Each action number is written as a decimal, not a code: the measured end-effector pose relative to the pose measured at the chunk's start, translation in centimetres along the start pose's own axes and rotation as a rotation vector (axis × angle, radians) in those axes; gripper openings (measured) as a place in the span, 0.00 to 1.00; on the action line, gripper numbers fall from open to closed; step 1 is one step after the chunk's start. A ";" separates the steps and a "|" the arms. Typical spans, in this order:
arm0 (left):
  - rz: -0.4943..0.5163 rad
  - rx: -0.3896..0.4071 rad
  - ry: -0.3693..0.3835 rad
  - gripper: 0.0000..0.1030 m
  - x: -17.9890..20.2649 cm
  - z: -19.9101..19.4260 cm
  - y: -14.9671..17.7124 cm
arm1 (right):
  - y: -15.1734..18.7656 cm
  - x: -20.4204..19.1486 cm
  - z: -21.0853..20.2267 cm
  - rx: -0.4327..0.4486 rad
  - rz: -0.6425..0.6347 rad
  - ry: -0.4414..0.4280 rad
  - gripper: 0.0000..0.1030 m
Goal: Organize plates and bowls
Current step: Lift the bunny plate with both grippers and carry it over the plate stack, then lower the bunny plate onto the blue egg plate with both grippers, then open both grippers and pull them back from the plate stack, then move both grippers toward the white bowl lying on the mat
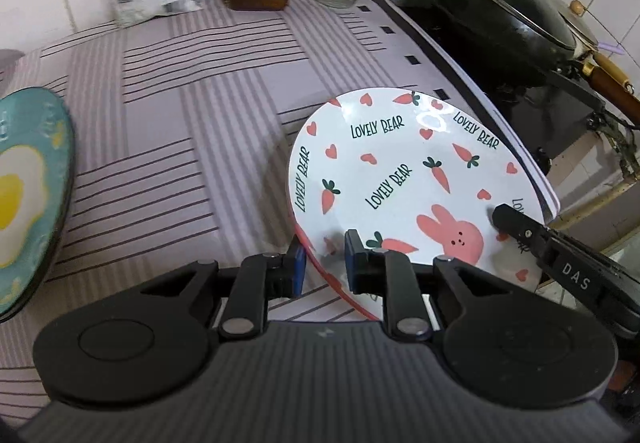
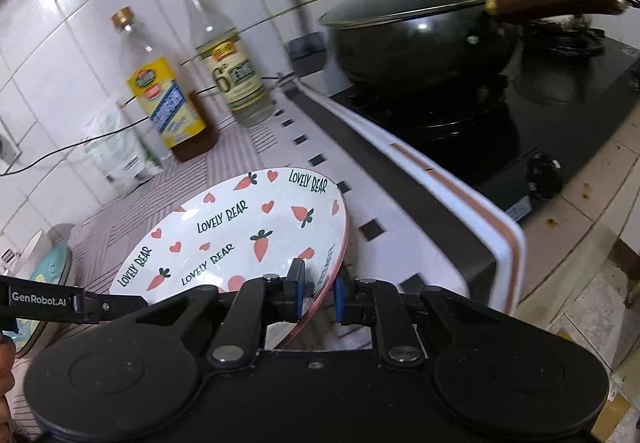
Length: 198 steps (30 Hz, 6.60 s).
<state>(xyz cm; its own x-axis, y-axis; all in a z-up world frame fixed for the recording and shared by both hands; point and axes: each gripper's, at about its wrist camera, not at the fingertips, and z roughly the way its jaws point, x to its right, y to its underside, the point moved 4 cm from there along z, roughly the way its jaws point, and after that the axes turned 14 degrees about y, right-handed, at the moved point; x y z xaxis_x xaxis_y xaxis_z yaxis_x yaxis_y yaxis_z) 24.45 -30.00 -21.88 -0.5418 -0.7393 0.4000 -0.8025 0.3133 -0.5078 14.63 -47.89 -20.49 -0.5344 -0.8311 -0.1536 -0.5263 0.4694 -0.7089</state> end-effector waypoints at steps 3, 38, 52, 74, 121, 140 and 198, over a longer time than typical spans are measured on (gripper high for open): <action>-0.006 0.011 -0.013 0.17 -1.0 -1.4 0.1 | 0.2 -1.2 -0.6 0.001 -0.017 -0.017 0.18; -0.082 0.184 -0.137 0.19 -8.9 -20.8 3.1 | -0.7 -17.6 -9.3 0.057 -0.227 -0.281 0.19; -0.162 0.196 -0.202 0.19 -14.4 -22.3 4.9 | 1.1 -22.8 -7.4 -0.001 -0.306 -0.365 0.20; -0.303 0.133 -0.221 0.22 -22.5 -19.3 4.2 | 4.2 -30.0 -0.7 -0.106 -0.404 -0.359 0.20; -0.455 -0.009 -0.170 0.26 -26.6 -16.1 1.6 | 4.8 -35.5 0.2 -0.037 -0.574 -0.116 0.43; -0.463 0.001 -0.152 0.25 -27.2 -16.0 2.0 | 4.1 -35.7 -0.1 -0.148 -0.573 -0.040 0.31; -0.120 0.098 -0.340 0.56 -19.9 -34.1 11.8 | 8.8 -38.6 -20.8 0.013 -0.665 -0.344 0.84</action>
<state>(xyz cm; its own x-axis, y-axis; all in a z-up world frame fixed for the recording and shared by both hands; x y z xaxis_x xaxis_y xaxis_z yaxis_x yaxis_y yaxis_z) 17.23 8.75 -9.82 -0.3184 -0.9280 0.1935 -0.8185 0.1662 -0.5499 16.86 -5.44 -6.45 0.1322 -0.9856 0.1050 -0.6571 -0.1665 -0.7352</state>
